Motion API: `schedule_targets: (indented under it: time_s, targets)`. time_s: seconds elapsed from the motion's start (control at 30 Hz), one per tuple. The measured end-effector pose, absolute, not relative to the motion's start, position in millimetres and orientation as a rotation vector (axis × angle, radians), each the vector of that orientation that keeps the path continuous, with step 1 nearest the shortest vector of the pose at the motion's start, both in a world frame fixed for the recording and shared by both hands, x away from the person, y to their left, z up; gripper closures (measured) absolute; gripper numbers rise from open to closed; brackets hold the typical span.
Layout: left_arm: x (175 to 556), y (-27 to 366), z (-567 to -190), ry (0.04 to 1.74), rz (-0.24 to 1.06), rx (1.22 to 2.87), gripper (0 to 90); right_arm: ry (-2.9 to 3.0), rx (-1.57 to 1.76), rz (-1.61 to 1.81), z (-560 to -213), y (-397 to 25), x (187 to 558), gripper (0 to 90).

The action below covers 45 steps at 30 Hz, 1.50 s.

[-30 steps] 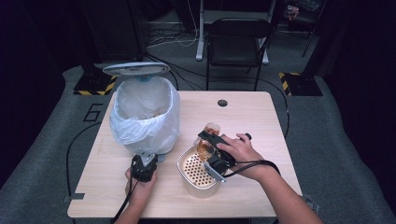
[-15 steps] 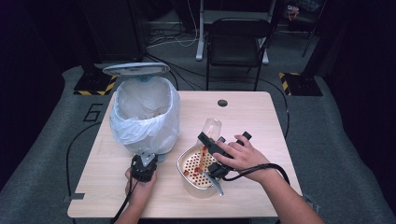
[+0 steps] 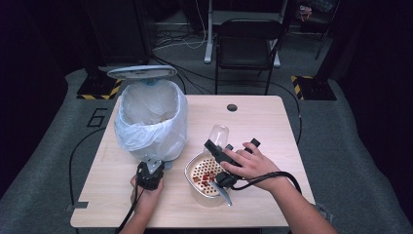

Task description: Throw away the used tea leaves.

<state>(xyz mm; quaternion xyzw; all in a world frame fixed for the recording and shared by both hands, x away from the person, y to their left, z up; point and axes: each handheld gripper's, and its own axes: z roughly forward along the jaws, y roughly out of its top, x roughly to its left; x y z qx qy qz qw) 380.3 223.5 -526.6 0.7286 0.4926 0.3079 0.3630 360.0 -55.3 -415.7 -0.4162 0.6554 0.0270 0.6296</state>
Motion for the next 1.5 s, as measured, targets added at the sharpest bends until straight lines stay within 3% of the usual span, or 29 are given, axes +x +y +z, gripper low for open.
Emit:
schedule_targets:
  time_s: [0.93,1.5]
  targets:
    - [380,223,-527,1.272,0.790,1.863,90.0,1.514,-0.959,0.081,-412,-53,358,38.5]
    - [381,225,-526,1.255,0.818,1.889,90.0,1.742,-0.892,0.184,-371,-43,362,39.2]
